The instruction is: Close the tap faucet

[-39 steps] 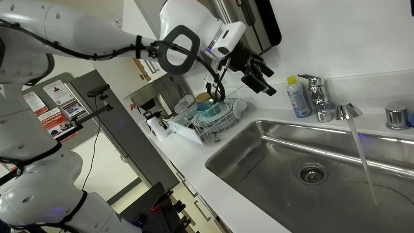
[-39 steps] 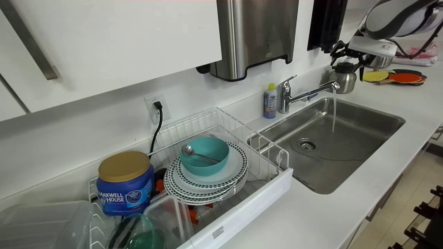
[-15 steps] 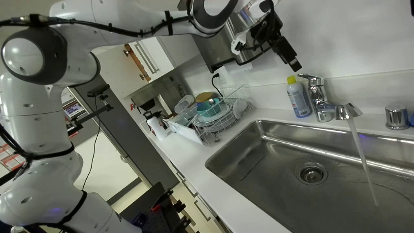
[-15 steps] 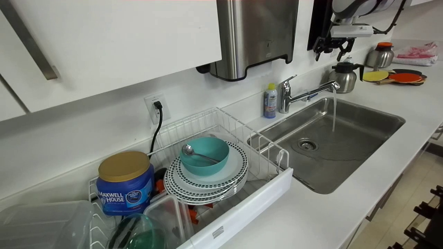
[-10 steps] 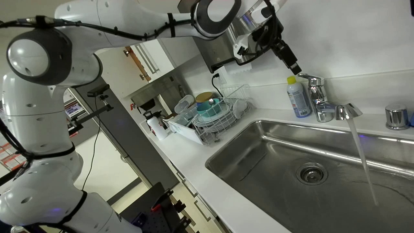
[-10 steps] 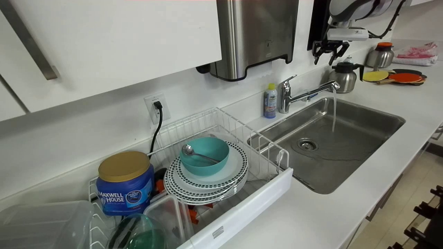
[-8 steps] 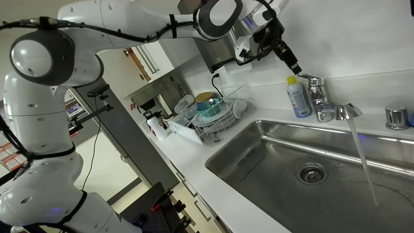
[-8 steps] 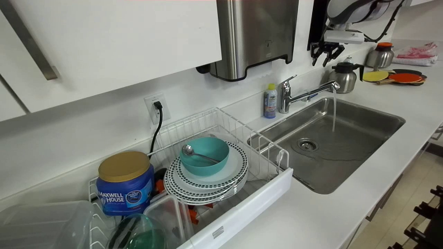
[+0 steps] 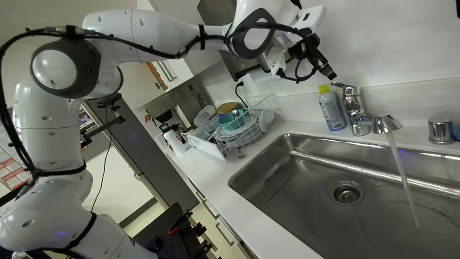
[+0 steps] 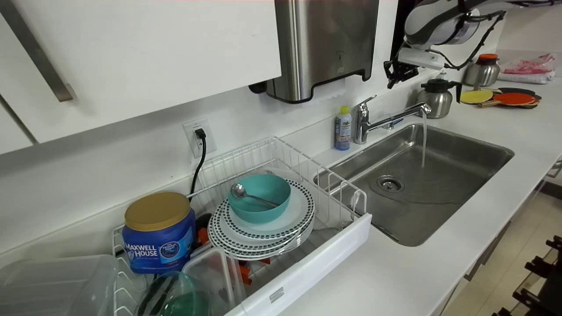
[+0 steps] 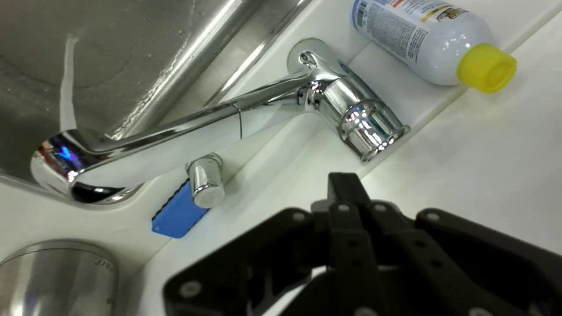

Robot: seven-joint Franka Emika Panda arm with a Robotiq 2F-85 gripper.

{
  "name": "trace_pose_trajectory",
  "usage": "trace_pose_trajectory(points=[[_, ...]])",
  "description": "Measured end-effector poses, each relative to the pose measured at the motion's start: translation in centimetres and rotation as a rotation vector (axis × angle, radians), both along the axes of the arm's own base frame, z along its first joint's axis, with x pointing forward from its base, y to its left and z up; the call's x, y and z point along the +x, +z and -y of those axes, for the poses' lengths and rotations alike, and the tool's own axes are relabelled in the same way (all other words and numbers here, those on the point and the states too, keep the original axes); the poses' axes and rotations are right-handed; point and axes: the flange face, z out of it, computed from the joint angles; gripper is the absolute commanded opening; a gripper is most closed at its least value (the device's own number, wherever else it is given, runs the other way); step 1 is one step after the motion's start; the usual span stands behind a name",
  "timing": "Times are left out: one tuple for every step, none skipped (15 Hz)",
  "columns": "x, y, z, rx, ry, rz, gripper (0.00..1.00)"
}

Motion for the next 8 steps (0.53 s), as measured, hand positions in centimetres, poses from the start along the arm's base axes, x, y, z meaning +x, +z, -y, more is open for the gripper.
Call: trace_pose_trajectory(points=[[0.22, -0.33, -0.31, 0.006, 0.0, 0.009, 0.01], [0.39, -0.53, -0.58, 0.011, 0.0, 0.017, 0.01], [0.51, -0.66, -0.75, 0.013, 0.0, 0.023, 0.01], [0.56, -0.73, -0.83, 0.014, 0.001, 0.024, 0.01], [0.58, -0.74, -0.84, 0.014, 0.001, 0.025, 0.01], [0.57, -0.71, -0.81, 0.014, 0.001, 0.025, 0.0], [0.56, -0.7, -0.76, 0.014, 0.0, 0.025, 0.0], [0.55, -0.72, -0.74, 0.014, 0.0, 0.025, 0.0]])
